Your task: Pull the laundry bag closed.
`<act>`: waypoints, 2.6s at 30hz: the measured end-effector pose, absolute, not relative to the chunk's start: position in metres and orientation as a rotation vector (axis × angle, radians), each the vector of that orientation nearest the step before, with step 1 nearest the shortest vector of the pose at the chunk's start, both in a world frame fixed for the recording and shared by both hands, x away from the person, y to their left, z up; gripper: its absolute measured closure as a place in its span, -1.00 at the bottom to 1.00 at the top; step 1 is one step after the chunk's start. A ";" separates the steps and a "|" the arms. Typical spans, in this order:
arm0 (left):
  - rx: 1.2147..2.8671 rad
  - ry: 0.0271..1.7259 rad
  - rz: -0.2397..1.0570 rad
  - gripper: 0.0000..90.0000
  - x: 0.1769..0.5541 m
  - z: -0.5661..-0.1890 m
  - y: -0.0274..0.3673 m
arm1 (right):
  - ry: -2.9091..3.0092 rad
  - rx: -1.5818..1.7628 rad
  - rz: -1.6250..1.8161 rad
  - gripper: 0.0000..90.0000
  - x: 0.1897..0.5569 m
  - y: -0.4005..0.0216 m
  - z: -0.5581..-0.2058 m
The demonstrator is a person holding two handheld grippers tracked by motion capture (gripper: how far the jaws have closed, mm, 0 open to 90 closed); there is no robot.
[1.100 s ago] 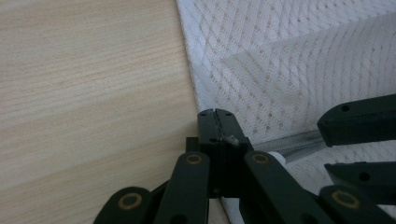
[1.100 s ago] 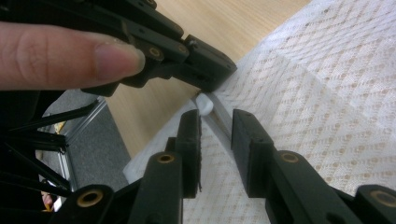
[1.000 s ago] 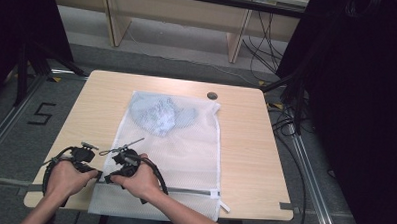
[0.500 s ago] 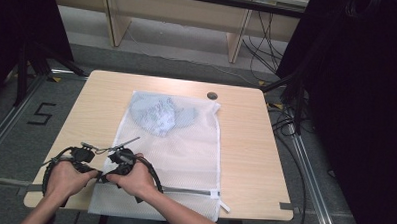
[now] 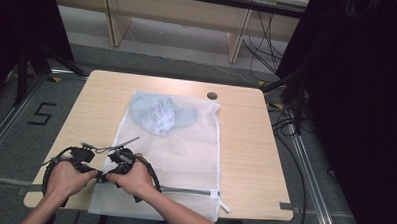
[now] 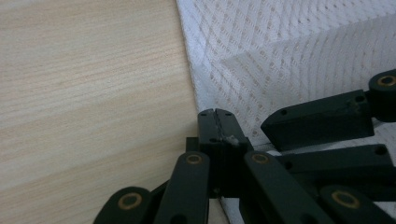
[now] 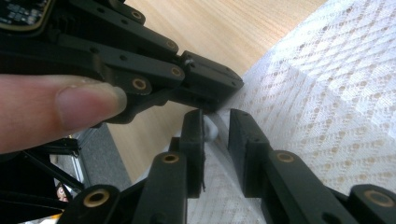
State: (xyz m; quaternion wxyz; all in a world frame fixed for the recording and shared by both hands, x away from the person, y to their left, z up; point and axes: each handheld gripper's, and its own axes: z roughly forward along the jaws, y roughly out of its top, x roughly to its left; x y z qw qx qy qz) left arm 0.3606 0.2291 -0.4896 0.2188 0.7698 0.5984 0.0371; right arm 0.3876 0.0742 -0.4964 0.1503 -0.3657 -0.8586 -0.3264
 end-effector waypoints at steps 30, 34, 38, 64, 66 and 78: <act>2.148 1.647 0.111 1.00 0.360 -0.490 0.227 | -2.478 -1.003 -0.945 0.92 0.384 0.078 -0.498; 2.153 1.641 0.118 1.00 0.359 -0.490 0.226 | -2.484 -1.032 -0.943 0.93 0.381 0.079 -0.497; 2.171 1.624 0.139 1.00 0.358 -0.490 0.224 | -2.463 -1.047 -0.946 0.93 0.379 0.076 -0.497; 2.236 1.561 0.203 1.00 0.354 -0.490 0.220 | -2.498 -1.089 -0.946 0.94 0.376 0.062 -0.495; 2.238 1.559 0.199 1.00 0.354 -0.490 0.220 | -2.490 -1.097 -0.943 0.94 0.375 0.062 -0.494; 2.214 1.572 0.194 1.00 0.354 -0.490 0.220 | -2.520 -1.087 -0.947 0.94 0.373 0.058 -0.490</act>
